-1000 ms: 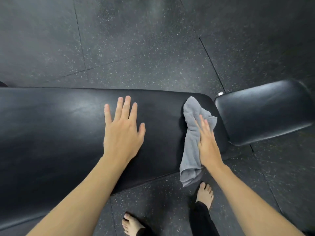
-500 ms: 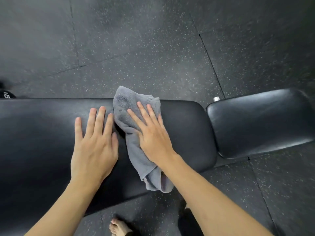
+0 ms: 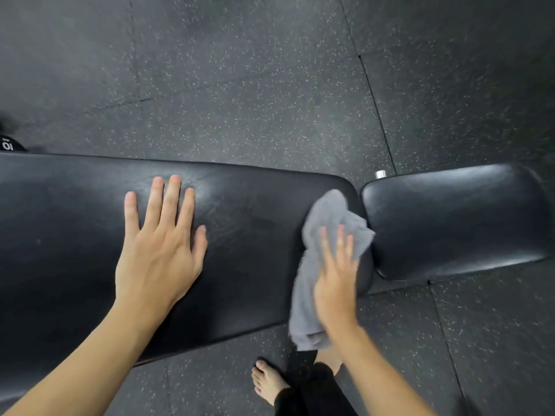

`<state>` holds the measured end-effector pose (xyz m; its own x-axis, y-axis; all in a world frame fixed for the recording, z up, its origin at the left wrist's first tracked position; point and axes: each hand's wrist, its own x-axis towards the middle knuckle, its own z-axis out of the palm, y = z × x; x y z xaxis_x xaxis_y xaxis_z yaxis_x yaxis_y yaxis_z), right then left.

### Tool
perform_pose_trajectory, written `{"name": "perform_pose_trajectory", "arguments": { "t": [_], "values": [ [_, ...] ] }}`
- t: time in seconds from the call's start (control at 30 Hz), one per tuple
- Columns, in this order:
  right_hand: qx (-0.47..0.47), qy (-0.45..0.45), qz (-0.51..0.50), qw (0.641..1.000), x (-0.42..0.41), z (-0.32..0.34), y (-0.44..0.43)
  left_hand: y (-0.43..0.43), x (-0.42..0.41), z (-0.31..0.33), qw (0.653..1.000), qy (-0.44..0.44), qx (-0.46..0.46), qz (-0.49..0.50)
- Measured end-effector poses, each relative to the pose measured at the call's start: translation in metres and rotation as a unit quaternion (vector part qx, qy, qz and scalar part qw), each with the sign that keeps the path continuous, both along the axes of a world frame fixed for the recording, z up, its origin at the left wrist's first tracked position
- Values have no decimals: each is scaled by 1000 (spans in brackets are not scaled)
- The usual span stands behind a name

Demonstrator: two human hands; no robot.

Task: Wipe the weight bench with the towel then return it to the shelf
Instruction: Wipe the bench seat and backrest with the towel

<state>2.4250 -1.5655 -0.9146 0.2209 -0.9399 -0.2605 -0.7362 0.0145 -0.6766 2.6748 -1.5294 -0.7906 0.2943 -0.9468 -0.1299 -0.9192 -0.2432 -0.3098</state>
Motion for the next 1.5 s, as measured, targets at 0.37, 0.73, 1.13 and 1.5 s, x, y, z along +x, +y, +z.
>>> {"name": "perform_pose_trajectory", "arguments": {
  "t": [0.37, 0.73, 1.13, 1.5],
  "values": [
    [-58, -59, 207, 975, 29, 9, -26, -25, -56, -26, 992, 93, -70, 45],
    [-117, 216, 121, 962, -193, -62, -204, -122, -199, -124, 988, 152, -24, -1],
    [-185, 244, 347, 887, -100, -119, -190, -139, -215, -145, 996, 85, 5, -7],
    [-168, 291, 129, 933, -293, -53, -249, -140, -219, -141, 997, 77, 4, 1]
  ]
}}
